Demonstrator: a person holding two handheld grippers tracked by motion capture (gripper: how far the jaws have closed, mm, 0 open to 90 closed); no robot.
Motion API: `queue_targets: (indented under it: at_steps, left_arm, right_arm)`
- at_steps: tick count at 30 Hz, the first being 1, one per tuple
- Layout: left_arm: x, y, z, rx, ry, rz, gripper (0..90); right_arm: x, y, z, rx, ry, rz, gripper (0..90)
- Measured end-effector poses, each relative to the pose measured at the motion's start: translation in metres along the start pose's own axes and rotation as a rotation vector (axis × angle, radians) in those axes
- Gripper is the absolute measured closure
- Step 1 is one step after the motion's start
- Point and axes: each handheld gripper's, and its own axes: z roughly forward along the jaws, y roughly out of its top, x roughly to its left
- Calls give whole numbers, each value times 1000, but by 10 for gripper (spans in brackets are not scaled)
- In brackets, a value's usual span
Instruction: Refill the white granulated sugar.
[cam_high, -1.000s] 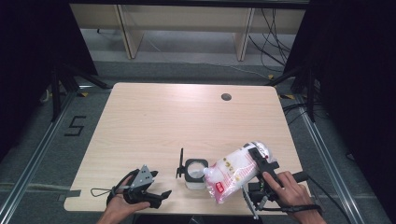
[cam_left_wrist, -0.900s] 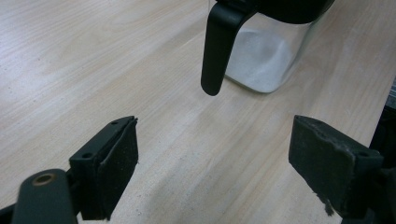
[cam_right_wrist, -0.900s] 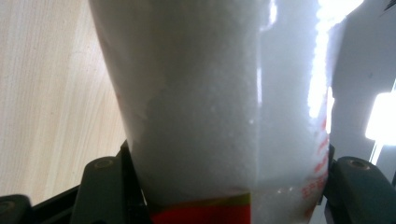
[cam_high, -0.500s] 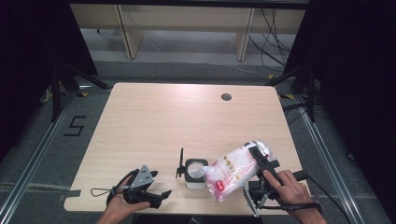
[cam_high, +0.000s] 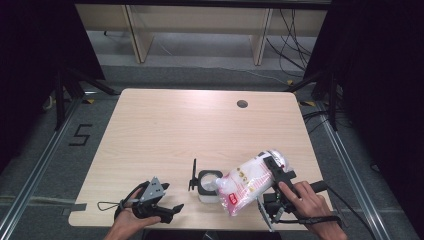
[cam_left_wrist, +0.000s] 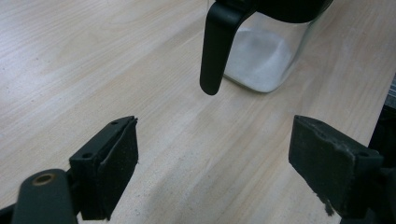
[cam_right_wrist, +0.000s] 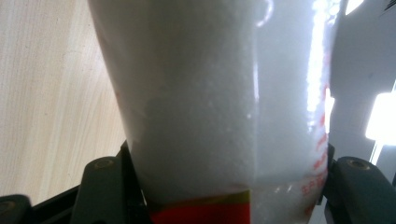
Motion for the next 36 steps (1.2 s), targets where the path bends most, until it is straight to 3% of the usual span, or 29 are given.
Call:
queue_targets:
  at_steps: [1,2,3,4,6,7,8,9,10,14,15,17,18,19,21,22,23,25,26,27,28,29,30,31,32,33,34,35,36]
  left_arm:
    - [1,0,0,3,-4,-3,154]
    - [1,0,0,8,5,5,154]
    - [1,0,-1,5,-4,11,154]
    - [2,1,-1,7,-3,30,154]
    - [3,1,-1,5,-4,28,154]
    - [1,0,0,7,0,2,154]
    - [1,0,0,7,-6,5,154]
    - [-1,0,0,-5,4,-11,154]
    - [-1,0,1,-11,-5,-12,154]
    - [-1,0,1,-13,-10,-21,154]
    - [-1,0,0,-8,-7,-15,154]
    - [1,0,-1,3,-7,4,154]
    - [0,1,1,-18,-11,-2,154]
    - [-2,0,1,-20,-13,-29,154]
    - [0,0,0,0,-4,-10,154]
    - [1,0,-1,7,-2,7,154]
    - [2,1,0,5,-4,16,154]
    - [-2,0,1,-19,-12,-26,154]
    - [0,0,1,-17,-13,5,154]
    - [-1,0,1,-8,-7,-14,154]
    - [-1,0,1,-6,-6,-15,154]
    - [-1,0,1,-10,-9,-19,154]
    - [-2,0,1,-18,-10,-20,154]
    - [-1,0,0,-11,-10,-2,154]
    - [-2,0,1,-21,-13,-30,154]
    - [-1,0,1,-9,-9,-19,154]
    - [-1,0,1,-7,-8,-17,154]
    - [-2,0,1,-19,-14,-29,154]
    - [-2,0,1,-19,-15,-28,154]
  right_arm:
    - [-2,0,-1,13,23,-20,390]
    - [4,-1,-2,24,3,51,390]
    - [0,-1,-3,30,26,-1,390]
    - [3,-1,-4,39,26,44,390]
    - [0,-1,-3,19,14,-1,390]
    - [2,-1,-3,6,-8,14,390]
    - [2,0,-4,29,22,26,390]
    - [1,1,-3,6,8,16,390]
    - [3,2,-3,3,10,41,390]
    - [-1,4,1,-20,-9,-23,390]
    - [5,3,-1,21,19,72,389]
    - [2,0,0,7,9,38,390]
    - [4,-1,-1,26,11,58,390]
    - [3,-3,0,16,2,30,390]
    - [5,-6,-3,37,9,63,390]
    - [-1,-5,-4,38,12,-6,390]
    - [3,-6,-4,39,11,50,390]
    - [2,-5,-7,44,19,37,390]
    - [1,-4,-6,12,-4,15,390]
    - [0,-3,-7,27,18,16,389]
    - [4,-3,-6,13,0,48,390]
    - [0,0,-6,24,20,5,390]
    - [5,-1,-6,19,5,58,389]
    - [1,0,-5,17,18,14,390]
    - [1,0,-5,16,20,24,390]
    - [1,0,-2,-4,-12,16,390]
    - [-1,0,-2,-5,1,-15,389]
    - [1,-1,-1,-6,-11,20,390]
    - [0,-1,-4,31,13,18,390]
